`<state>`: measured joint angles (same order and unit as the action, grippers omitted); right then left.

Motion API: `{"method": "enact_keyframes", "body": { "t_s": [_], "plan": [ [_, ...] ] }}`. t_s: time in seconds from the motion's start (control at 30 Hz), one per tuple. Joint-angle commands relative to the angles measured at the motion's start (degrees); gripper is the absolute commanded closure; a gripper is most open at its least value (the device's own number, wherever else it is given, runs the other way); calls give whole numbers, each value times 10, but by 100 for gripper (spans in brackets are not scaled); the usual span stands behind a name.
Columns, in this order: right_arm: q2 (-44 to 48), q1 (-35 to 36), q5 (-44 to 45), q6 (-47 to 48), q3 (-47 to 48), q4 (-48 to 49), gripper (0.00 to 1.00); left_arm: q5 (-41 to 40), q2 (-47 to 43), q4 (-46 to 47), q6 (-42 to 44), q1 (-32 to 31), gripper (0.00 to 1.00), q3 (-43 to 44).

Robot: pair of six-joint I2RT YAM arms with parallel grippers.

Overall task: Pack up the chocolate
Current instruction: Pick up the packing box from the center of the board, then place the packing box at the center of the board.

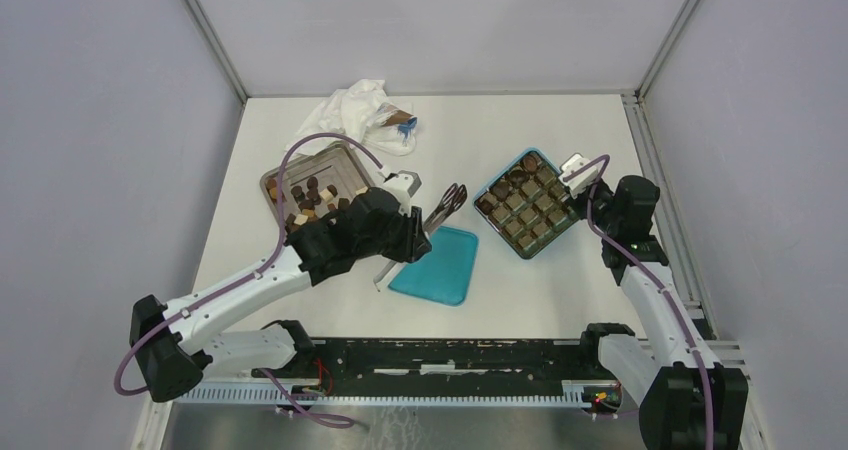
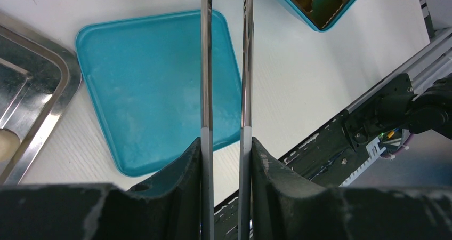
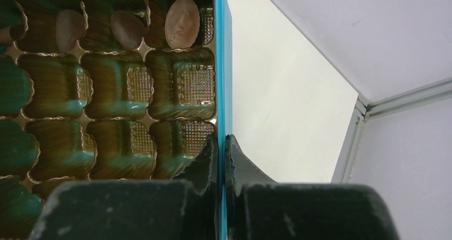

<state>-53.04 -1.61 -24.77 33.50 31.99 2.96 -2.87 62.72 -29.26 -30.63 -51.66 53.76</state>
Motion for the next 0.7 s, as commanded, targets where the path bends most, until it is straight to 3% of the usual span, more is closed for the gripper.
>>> {"method": "enact_keyframes", "body": {
  "t_s": [0.0, 0.3, 0.67],
  "plan": [
    [12, 0, -29, -5, 5, 67, 100, -21, -12, 46, -3, -13, 98, 33],
    [-26, 0, -50, -13, 23, 38, 100, -24, -5, 53, 1, -32, 98, 40],
    [-207, 0, -53, -42, 133, -105, 100, -13, 65, 79, 20, -53, 98, 86]
  ]
}}
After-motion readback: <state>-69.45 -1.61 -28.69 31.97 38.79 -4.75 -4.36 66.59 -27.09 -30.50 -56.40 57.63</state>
